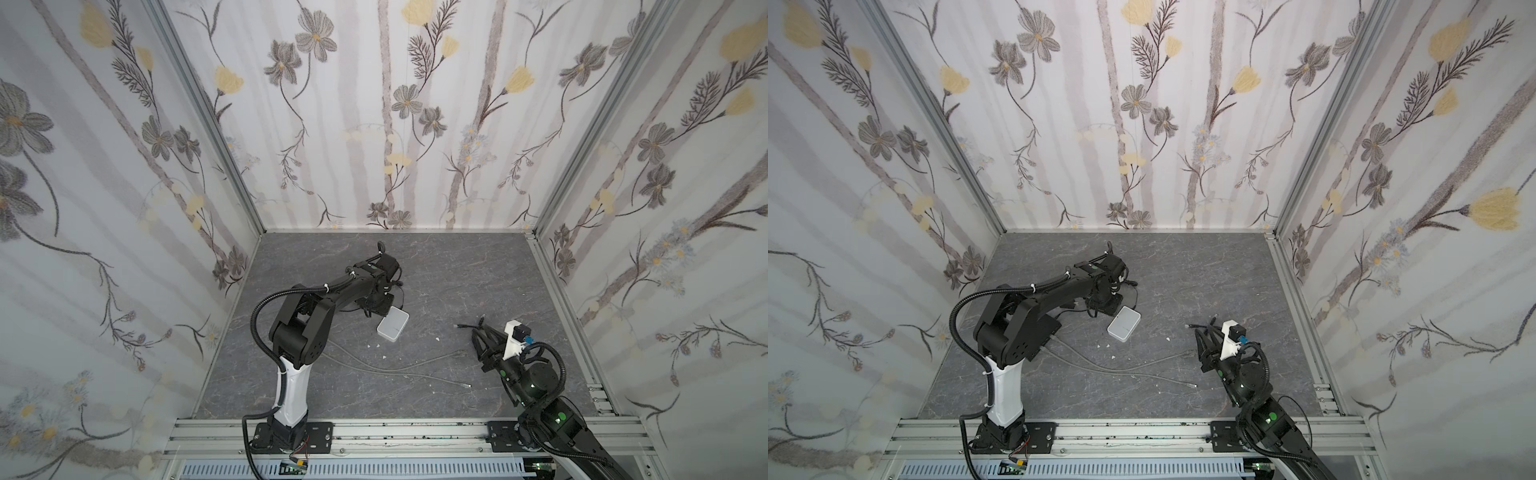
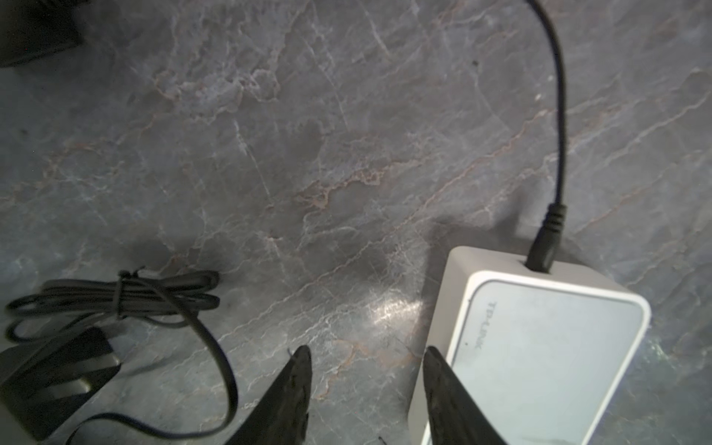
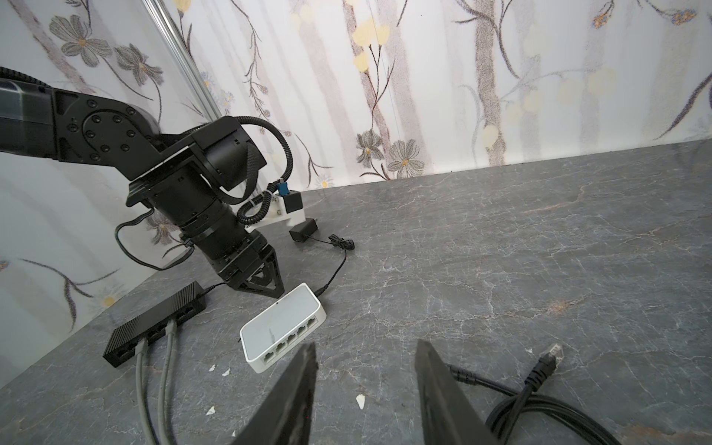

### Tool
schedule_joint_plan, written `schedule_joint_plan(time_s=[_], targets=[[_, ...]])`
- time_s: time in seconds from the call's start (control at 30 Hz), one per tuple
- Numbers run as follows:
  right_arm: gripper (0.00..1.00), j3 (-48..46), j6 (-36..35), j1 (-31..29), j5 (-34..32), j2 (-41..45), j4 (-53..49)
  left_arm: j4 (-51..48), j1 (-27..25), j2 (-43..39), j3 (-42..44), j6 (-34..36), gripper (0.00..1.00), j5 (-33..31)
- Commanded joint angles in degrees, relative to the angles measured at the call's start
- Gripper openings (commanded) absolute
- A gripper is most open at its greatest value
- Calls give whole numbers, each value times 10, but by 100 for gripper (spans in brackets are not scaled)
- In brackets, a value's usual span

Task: Insert the plug into the switch port

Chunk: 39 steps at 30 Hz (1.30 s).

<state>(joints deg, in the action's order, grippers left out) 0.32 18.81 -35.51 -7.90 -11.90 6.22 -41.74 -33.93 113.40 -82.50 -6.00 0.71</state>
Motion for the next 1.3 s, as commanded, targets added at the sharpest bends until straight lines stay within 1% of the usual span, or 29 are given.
schedule_joint_plan(time_s=[0.0,0.1,0.17,0.3,0.33,0.37,0.4,0.43,0.5,0.67,0.77,0.83,0.9,1.03,1.13,1.2,1.27], targets=[[44,-17,-1,-1,-3,-5,31,25,-1,-22,20,-22,46,3],[44,-16,-1,-1,-3,-11,33,29,-1,-45,28,-32,46,-6],[44,-15,-1,-2,-1,-17,35,38,-1,-64,35,-41,47,1],[44,-13,-2,-1,3,-37,46,77,-9,-93,53,-78,57,57],[44,-12,-3,-1,3,-46,50,91,-19,-99,58,-87,62,68],[44,-11,-4,-2,5,-54,53,101,-31,-101,61,-91,70,72],[44,-9,-5,-1,7,-61,55,106,-43,-100,63,-94,81,70],[44,-6,-6,-2,9,-70,57,109,-56,-97,63,-96,99,67],[45,-3,-6,-1,13,-81,58,96,-76,-79,54,-98,100,47],[45,-3,-8,-1,12,-83,61,51,-109,-36,36,-114,100,-89],[45,-4,-8,-2,11,-78,59,44,-121,-19,32,-108,100,-129],[45,-4,-8,-2,14,-74,55,44,-125,-7,27,-101,100,-127],[45,-5,-7,-2,14,-67,52,41,-124,4,21,-97,100,-112],[45,-8,-7,-2,11,-56,50,57,-120,9,25,-83,99,-48],[45,-8,-6,-3,15,-53,47,46,-106,21,24,-78,98,-17],[45,-8,-6,-3,15,-49,44,54,-96,19,34,-70,95,4],[45,-8,-6,-3,15,-46,44,63,-87,15,43,-60,88,27]])
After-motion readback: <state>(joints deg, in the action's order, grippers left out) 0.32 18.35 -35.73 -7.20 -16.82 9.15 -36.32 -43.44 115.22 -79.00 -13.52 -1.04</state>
